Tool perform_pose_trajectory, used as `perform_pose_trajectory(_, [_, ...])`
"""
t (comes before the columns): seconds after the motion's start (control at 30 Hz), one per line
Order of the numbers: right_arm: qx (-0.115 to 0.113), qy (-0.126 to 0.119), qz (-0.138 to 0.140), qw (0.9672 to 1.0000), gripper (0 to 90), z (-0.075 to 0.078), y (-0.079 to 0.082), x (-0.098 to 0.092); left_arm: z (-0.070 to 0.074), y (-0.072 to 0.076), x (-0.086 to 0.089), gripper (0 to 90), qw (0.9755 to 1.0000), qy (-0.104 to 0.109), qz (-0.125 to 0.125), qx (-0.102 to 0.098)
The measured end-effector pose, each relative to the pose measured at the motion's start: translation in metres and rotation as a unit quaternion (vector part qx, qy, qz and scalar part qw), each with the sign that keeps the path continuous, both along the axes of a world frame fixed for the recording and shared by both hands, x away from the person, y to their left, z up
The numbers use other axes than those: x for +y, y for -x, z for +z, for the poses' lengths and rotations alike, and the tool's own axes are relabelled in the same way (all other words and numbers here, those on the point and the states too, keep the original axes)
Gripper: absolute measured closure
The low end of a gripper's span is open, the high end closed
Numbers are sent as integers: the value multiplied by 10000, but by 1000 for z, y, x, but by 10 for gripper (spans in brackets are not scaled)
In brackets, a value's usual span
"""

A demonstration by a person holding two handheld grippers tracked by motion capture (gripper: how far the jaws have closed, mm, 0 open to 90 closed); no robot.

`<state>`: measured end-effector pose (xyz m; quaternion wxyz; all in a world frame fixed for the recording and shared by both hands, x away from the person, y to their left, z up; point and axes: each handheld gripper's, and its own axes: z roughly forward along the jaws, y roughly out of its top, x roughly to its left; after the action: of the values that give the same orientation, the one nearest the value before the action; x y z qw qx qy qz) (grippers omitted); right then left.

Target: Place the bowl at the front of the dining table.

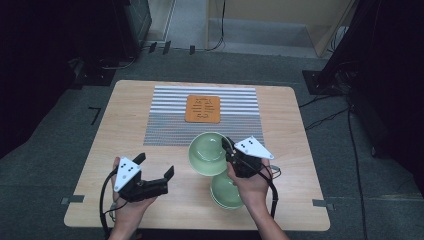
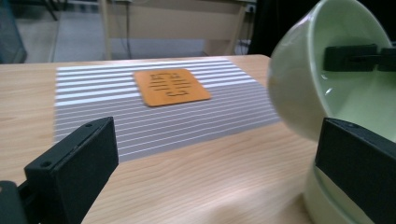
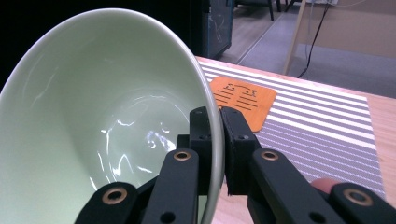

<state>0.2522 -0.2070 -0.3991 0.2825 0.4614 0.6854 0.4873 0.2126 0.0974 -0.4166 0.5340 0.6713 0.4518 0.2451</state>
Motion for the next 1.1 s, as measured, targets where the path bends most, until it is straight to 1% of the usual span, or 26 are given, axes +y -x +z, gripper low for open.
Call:
perform_pose_trajectory(0.07, [-4,23,10,10000,848,-1,-6,3,-5,-2,12,0,9999,-33,143,40])
perform_pose_trajectory(0.1, [10,43,15,10000,848,-1,-12,5,-12,-3,24,0,9995,-119,284,105])
perform_pose_trajectory(0.13, [20,28,5,10000,848,-1,-15,5,-16,-4,30,0,9990,-159,375,185])
perform_pose_trajectory(0.17, [46,-1,-6,10000,848,-1,-18,5,-19,-5,34,0,9986,-183,411,276])
perform_pose_trajectory(0.2, [67,-21,-14,10000,848,-1,-21,6,-19,-5,34,0,9986,-183,411,276])
perform_pose_trajectory(0.23, [67,-21,-14,10000,848,-1,-21,6,-24,-6,42,0,9978,-235,479,386])
perform_pose_trajectory(0.27, [96,-24,-34,9999,848,-1,-27,6,-32,-7,53,0,9967,-241,572,528])
perform_pose_trajectory(0.33, [119,-2,-58,9999,848,0,-34,7,-42,-9,65,0,9953,-165,610,738])
perform_pose_trajectory(0.37, [137,-8,-69,9999,848,0,-37,8,-48,-10,71,0,9937,-226,714,832])
perform_pose_trajectory(0.4, [162,-37,-81,9998,848,0,-41,8,-52,-11,75,0,9921,-340,817,891])
perform_pose_trajectory(0.43, [181,-45,-96,9998,848,0,-44,9,-57,-11,79,0,9909,-397,867,951])
perform_pose_trajectory(0.47, [181,-45,-96,9998,848,0,-44,9,-57,-11,79,0,9909,-397,867,951])
perform_pose_trajectory(0.5, [197,-51,-106,9997,848,0,-47,9,-61,-13,82,0,9895,-481,914,1010])
perform_pose_trajectory(0.53, [208,-51,-111,9997,848,0,-51,10,-64,-13,84,0,9875,-583,988,1082])
perform_pose_trajectory(0.6, [221,-23,-107,9997,848,0,-57,11,-71,-15,89,0,9836,-852,1103,1143])
perform_pose_trajectory(0.63, [216,-20,-115,9997,848,0,-60,12,-75,-16,91,0,9813,-968,1142,1211])
perform_pose_trajectory(0.67, [239,-32,-138,9996,848,0,-65,12,-83,-17,96,0,9785,-1017,1155,1374])
perform_pose_trajectory(0.73, [261,-51,-147,9995,848,-1,-71,13,-91,-18,98,0,9738,-1219,1204,1496])
perform_pose_trajectory(0.83, [345,-111,-171,9992,848,-3,-79,14,-99,-20,101,0,9690,-1326,1227,1683])
perform_pose_trajectory(0.87, [345,-111,-171,9992,848,-3,-79,14,-99,-20,101,0,9690,-1326,1227,1683])
perform_pose_trajectory(0.9, [371,-111,-180,9991,848,-4,-82,14,-101,-21,101,0,9678,-1386,1241,1698])
perform_pose_trajectory(0.93, [406,-108,-208,9989,848,-4,-86,15,-101,-21,101,0,9671,-1412,1257,1702])
perform_pose_trajectory(0.97, [454,-109,-229,9986,848,-5,-91,16,-102,-22,102,0,9655,-1419,1297,1758])
perform_pose_trajectory(1.03, [515,-143,-259,9982,848,-6,-96,17,-102,-24,103,0,9646,-1398,1307,1814])
perform_pose_trajectory(1.07, [536,-153,-270,9981,848,-7,-99,17,-102,-24,103,0,9646,-1398,1307,1814])
perform_pose_trajectory(1.1, [559,-158,-280,9979,848,-7,-102,18,-103,-25,103,0,9632,-1402,1287,1897])
